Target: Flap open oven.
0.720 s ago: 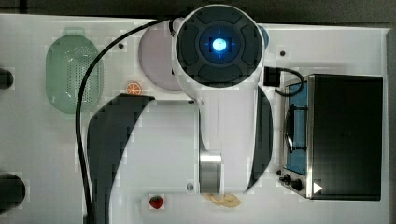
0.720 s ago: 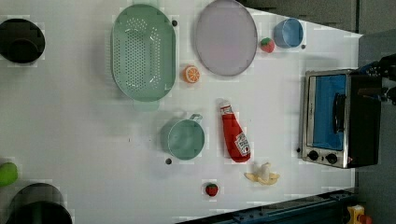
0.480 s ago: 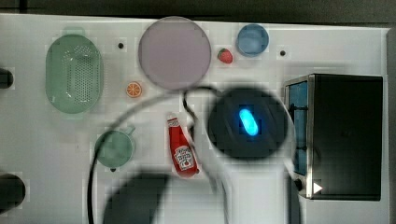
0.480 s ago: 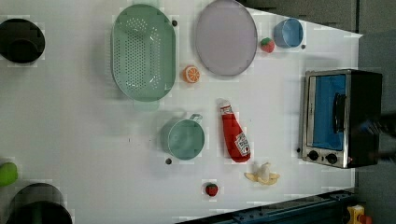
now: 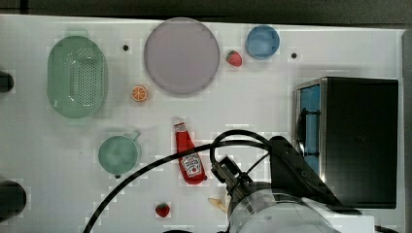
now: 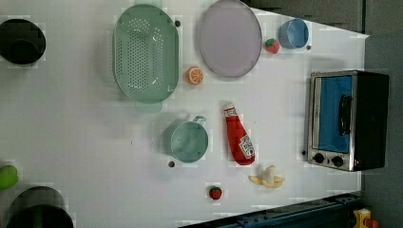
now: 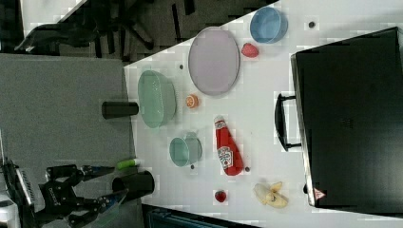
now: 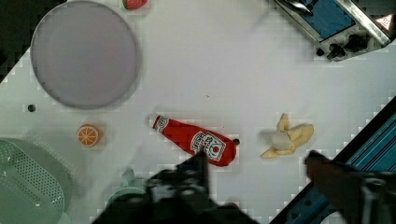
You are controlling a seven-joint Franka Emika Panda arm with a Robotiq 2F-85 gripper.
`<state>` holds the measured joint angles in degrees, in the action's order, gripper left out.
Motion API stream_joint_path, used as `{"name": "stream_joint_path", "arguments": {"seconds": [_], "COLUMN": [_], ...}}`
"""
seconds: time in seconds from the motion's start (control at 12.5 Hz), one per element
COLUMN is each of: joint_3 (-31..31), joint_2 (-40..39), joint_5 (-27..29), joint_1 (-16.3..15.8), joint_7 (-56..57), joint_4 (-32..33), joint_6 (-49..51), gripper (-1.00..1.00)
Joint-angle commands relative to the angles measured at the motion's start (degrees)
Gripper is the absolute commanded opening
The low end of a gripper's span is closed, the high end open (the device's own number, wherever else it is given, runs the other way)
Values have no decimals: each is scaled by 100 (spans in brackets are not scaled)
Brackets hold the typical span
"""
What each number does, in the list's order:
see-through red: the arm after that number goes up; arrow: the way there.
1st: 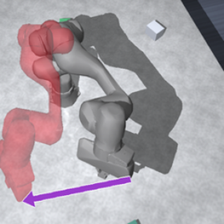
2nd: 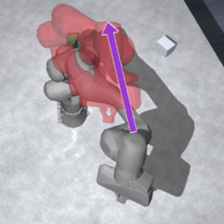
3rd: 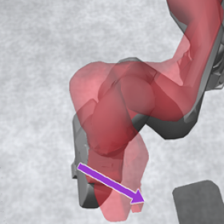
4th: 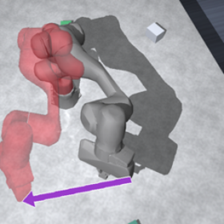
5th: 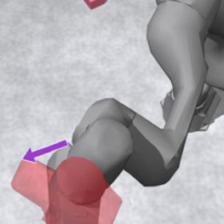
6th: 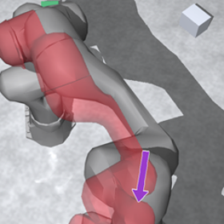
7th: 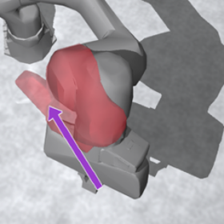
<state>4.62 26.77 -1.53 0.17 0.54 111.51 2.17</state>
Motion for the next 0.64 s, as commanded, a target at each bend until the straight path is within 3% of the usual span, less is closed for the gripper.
{"name": "stream_joint_path", "arguments": {"seconds": [0.08, 0.24, 0.32, 0.64], "joint_3": [17, 131, 222, 665], "joint_2": [-495, -526, -568, -890], "joint_5": [3, -5, -11, -13], "joint_1": [-21, -17, -15, -11], "joint_7": [284, 284, 287, 1594], "joint_4": [143, 160, 167, 190], "joint_6": [21, 1, -15, -111], "gripper": [-8, -55, -65, -65]}}
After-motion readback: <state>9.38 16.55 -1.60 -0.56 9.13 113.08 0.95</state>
